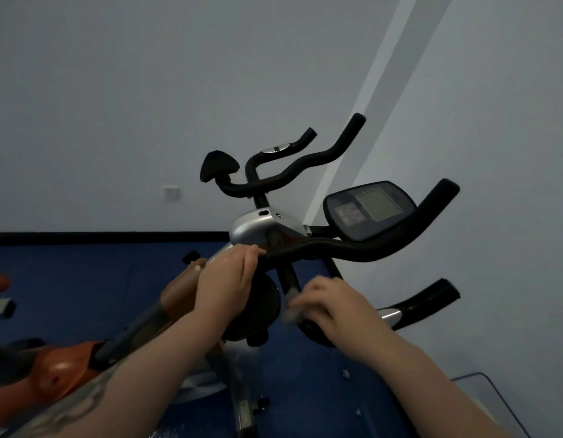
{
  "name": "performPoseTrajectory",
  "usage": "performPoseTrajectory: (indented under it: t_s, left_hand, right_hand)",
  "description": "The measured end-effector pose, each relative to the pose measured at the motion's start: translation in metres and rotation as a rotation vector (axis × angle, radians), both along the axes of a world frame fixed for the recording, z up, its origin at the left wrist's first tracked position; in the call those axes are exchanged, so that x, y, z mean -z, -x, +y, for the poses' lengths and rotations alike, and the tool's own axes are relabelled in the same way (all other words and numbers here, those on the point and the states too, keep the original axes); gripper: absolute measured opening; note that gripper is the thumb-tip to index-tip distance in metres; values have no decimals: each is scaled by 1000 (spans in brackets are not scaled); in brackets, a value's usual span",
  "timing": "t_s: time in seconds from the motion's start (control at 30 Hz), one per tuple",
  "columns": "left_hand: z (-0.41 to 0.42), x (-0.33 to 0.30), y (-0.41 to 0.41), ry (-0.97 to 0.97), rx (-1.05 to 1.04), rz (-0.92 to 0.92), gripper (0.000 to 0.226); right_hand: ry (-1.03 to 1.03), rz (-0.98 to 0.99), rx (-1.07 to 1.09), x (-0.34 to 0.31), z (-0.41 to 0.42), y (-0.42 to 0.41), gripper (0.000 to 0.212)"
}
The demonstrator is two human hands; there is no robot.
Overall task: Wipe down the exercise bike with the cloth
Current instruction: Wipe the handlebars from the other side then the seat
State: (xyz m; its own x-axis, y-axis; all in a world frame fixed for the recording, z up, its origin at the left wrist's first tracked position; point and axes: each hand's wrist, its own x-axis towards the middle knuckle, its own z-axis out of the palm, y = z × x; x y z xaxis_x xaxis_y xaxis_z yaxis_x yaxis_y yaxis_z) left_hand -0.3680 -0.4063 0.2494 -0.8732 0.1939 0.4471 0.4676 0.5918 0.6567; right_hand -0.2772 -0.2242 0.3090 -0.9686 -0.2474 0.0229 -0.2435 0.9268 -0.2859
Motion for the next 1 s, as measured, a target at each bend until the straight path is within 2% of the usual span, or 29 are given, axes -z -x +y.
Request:
performPoseTrajectory:
  t_s: [0.1,0.23,0.33,0.5,0.7,0.8,0.9,0.97,1.0]
  left_hand:
    - [1,2,-1,-8,14,-11,57]
    - [2,6,0,-39,-26,-34,51]
    - [3,5,1,-80,-51,-70,50]
    - [2,8,0,-140,-26,-99,48]
    - [-2,13,4,-102,54,-24,49]
    - [-4,15,7,-209,108,-76,38]
    - [-9,14,13,-341,207,-201,32]
    - [-16,14,25,-374,276,-236,30]
    - [-20,16,36,-387,286,-225,29]
  right_hand:
    - [92,53,128,1,-16,19,27]
    - [-64,-6,12,5,-5,13,23]
    - [-8,-17,34,-1,-5,23,21]
    - [10,169,208,8,-31,39,26]
    - [135,121,274,14,-19,23,24]
    - [104,194,356,14,-38,41,22]
    - [93,124,367,5,-39,45,20]
    - [178,50,378,-9,-28,39,24]
    - [234,96,409,-18,-23,39,27]
